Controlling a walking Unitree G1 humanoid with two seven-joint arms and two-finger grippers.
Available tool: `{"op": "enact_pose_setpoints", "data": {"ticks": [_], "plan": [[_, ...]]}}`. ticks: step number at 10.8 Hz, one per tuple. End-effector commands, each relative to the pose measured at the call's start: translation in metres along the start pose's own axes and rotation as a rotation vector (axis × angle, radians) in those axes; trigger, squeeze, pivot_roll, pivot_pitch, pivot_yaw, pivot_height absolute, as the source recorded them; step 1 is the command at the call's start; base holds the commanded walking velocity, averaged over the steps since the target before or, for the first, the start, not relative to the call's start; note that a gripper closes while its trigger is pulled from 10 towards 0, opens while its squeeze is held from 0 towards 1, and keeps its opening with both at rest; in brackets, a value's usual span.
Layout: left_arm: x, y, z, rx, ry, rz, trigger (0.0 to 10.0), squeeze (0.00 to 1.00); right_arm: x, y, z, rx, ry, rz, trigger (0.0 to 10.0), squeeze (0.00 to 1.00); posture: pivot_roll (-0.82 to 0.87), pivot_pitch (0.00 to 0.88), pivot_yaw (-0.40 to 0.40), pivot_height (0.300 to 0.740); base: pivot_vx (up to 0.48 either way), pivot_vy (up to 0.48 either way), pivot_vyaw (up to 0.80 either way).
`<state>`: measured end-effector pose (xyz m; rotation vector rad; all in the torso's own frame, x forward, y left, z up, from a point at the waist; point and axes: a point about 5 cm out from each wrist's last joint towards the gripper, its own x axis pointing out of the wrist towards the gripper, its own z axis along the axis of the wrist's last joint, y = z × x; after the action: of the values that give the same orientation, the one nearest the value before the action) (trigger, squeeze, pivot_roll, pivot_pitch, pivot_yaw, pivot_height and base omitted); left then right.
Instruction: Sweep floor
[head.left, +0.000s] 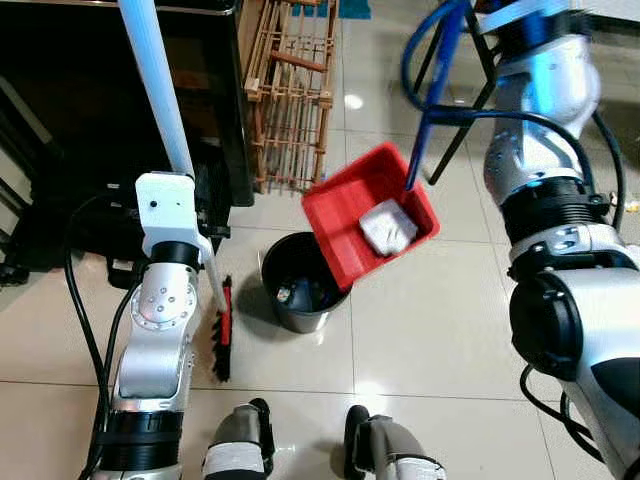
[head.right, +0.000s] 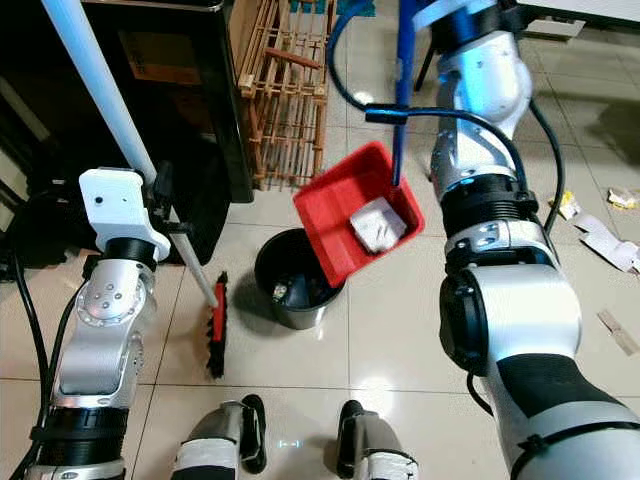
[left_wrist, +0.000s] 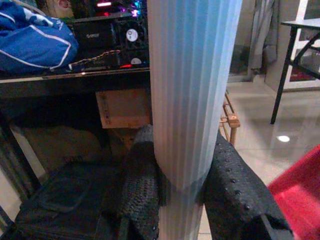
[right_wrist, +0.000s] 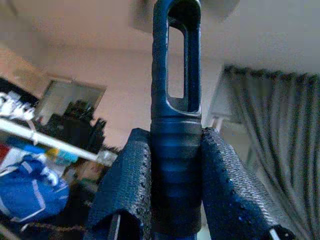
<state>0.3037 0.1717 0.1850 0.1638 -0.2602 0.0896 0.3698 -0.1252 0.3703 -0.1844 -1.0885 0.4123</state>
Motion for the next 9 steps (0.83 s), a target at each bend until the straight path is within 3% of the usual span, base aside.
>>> {"op": "enact_pose_setpoints", "data": {"ticks": [1,6,8,9], "plan": [[0.002,-0.001,0.011,-0.001,-0.063,0.008,10.0,0.0,0.004,0.0,0.007,-0.039,-0.035,0.028,10.0,0.0,0.06,0.177,-0.091,0.74,0.0,0.0,0.0],[0.002,-0.001,0.012,-0.001,-0.068,0.012,10.0,0.0,0.007,-0.013,0.022,-0.031,-0.146,-0.106,10.0,0.0,0.06,0.179,-0.093,0.74,0.0,0.0,0.0],[0.002,-0.001,0.012,-0.003,-0.069,0.013,10.0,0.0,0.006,-0.012,0.018,-0.02,-0.114,-0.096,10.0,0.0,0.06,0.181,-0.094,0.74,0.0,0.0,0.0],[0.002,-0.001,0.012,-0.004,-0.068,0.011,10.0,0.0,0.004,-0.003,0.01,-0.03,-0.066,-0.039,10.0,0.0,0.06,0.183,-0.095,0.74,0.0,0.0,0.0]]}}
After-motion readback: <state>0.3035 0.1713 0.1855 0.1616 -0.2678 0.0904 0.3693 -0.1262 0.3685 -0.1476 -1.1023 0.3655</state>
